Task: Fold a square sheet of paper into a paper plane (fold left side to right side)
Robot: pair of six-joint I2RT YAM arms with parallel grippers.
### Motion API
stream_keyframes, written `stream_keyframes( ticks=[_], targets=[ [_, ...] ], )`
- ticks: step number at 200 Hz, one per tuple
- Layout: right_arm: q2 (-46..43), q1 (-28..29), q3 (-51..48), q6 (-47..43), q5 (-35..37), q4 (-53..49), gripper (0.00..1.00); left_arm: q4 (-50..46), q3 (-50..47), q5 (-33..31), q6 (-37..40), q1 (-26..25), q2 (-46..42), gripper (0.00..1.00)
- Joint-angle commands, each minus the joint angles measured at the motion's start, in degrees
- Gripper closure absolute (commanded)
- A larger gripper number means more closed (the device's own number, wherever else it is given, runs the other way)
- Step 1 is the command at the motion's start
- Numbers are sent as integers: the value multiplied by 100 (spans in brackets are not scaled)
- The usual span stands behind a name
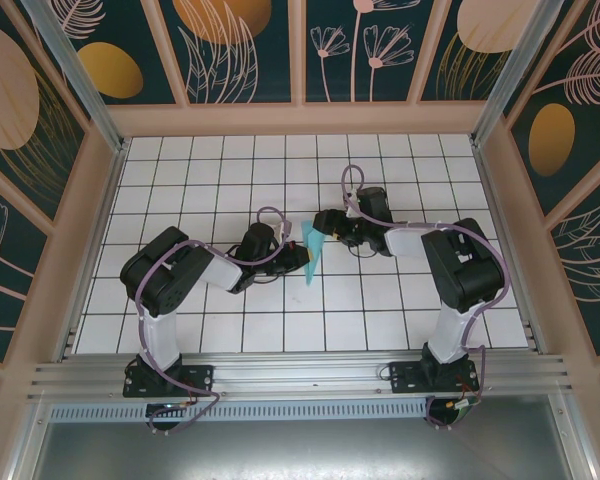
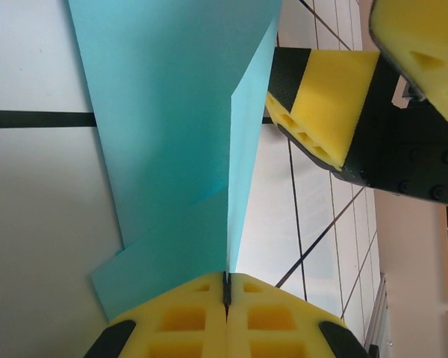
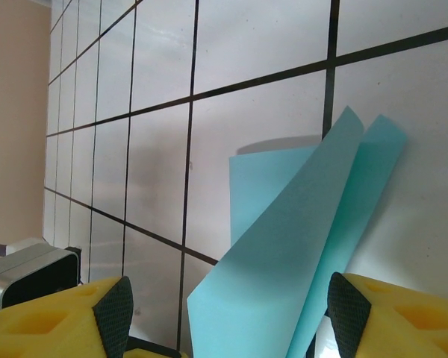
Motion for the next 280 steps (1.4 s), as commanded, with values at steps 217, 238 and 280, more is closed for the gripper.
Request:
stream_keyframes(
  ticks=[217,238,280],
  targets=[
    [77,-165,-51,57,-348,-54,24,51,492,537,115,27,284,100],
    [147,-153,27,21,-302,-206,24,78,540,609,142,12,318,100],
    [273,-141,229,-58,-189,-642,25,-28,744,743,215,-83,454,100]
  ],
)
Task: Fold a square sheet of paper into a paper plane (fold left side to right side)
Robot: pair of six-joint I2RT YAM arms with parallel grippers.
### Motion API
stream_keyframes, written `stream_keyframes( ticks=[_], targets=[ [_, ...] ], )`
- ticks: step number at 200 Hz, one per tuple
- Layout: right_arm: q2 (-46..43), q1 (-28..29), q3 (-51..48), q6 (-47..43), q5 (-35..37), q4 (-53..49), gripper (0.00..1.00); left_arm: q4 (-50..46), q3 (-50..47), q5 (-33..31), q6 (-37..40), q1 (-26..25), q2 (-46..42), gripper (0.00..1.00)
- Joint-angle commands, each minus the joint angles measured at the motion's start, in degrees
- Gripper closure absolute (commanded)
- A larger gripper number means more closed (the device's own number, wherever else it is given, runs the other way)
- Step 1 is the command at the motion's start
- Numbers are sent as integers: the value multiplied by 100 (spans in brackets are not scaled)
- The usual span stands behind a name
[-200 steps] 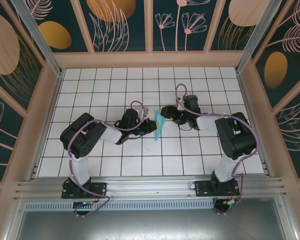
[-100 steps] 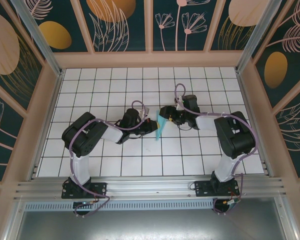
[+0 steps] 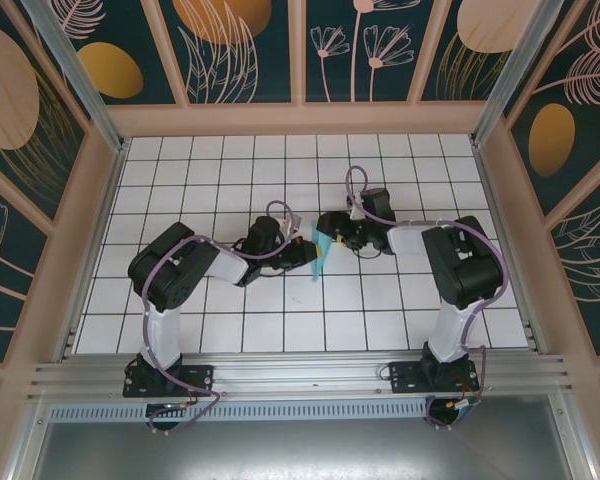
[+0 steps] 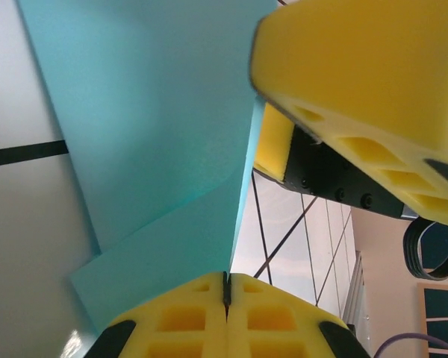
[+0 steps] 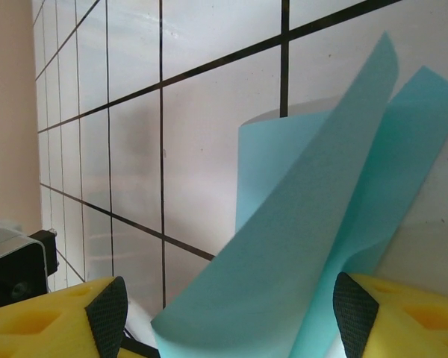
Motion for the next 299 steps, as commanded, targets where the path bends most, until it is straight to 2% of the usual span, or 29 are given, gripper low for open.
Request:
stream_keyframes(
  ticks=[1,51,98,154,207,299],
  targets=[
    [149,41,191,-67,85,-349,25,-30,194,180,170,-55,123,100],
    [217,50,231,-126,89,-474,25,39,177,150,93,-64,195,100],
    [229,56,249,-168,76,-526,25,647,137,394,-259,-65,410,100],
    [265,63,280,-178,63,-552,24,427,225,403,-134,-82,423,100],
    [221,55,274,-264,156,-695,25,629,-23,51,-366,-73,372,100],
    [266,55,364,-396,168,-906,25,663,-251,-91,-312,6,272,100]
  ],
)
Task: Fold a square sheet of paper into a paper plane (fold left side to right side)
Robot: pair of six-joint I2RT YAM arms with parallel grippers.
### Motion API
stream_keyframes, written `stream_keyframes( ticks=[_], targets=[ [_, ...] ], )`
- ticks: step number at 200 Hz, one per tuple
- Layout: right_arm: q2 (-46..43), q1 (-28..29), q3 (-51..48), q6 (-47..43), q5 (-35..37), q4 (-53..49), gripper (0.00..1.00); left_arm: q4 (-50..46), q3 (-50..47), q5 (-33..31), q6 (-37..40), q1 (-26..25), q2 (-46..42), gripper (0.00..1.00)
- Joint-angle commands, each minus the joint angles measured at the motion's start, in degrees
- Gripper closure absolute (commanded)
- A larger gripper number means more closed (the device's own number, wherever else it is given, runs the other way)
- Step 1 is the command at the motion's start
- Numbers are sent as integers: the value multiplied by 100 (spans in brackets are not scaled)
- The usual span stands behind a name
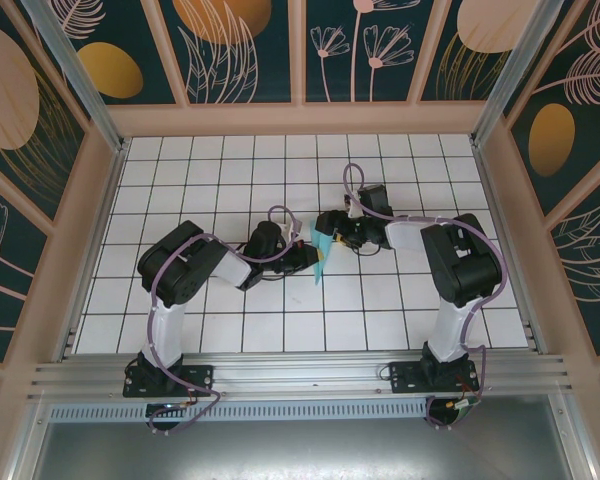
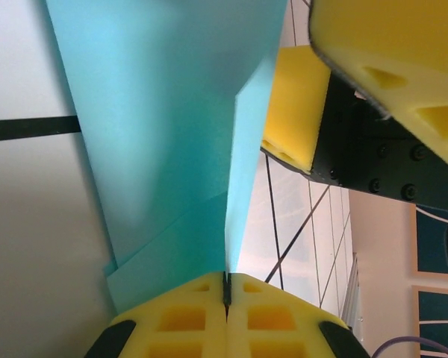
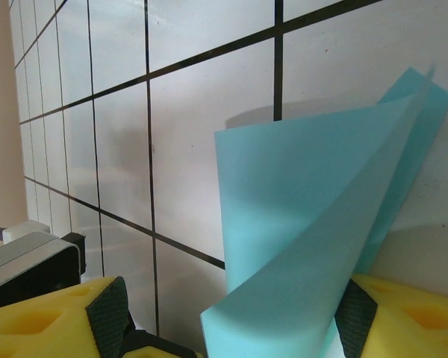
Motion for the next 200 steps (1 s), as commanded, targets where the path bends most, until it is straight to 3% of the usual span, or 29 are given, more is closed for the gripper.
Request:
stream_keyframes(
  ticks=[1,79,99,200],
  targets=[
    [155,44,30,-169,153,-302,25,137,-141,-65,-15,51,-81,100],
    [-481,-37,-278,-212,169,160,28,232,-137,-14,-25,51,-71,100],
    [-493,-70,-352,-222,100,205,36,265,-162,-47,-53,52,-84,100],
    [-329,-93,-412,-268,231,-23,54,493,-234,-59,-227,52,-46,100]
  ],
)
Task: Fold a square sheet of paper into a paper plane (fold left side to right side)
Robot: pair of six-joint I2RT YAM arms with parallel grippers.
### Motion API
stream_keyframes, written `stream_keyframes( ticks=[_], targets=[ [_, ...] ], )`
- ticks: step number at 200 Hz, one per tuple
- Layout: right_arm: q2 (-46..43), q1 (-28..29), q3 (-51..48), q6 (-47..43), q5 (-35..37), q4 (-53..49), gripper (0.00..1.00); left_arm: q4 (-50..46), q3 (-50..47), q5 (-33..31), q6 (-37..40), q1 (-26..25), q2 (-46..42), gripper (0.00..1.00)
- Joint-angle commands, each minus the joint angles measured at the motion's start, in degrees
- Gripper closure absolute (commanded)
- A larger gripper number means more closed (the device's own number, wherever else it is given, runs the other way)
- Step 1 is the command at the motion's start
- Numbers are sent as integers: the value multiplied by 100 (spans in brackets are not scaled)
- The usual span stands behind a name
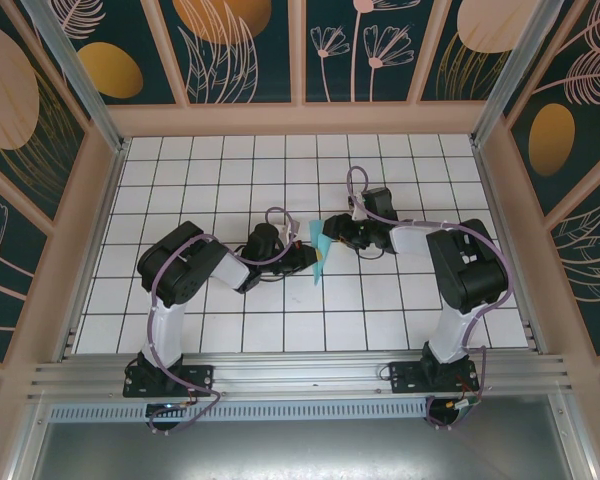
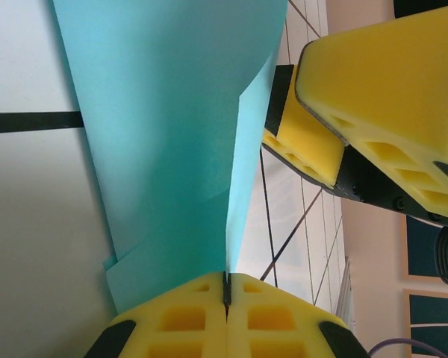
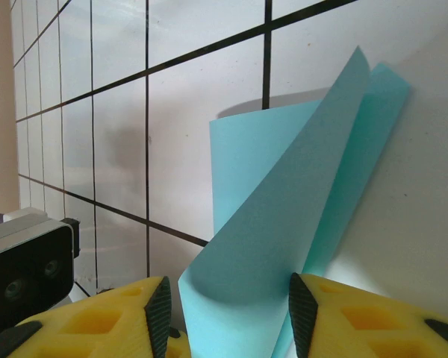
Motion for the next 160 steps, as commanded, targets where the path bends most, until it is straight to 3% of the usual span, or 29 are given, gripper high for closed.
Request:
stream_keyframes(
  ticks=[1,75,160],
  targets=[
    [0,-31,-69,-117,102,-137,55,149,-68,-37,-63,36,-45,100],
    [279,-35,58,-85,105,-435,57,150,-45,-30,-67,36,-55,99],
    [443,-19,166,-98,118,-581,57,15,-35,-42,30,60,-387,77]
  ],
)
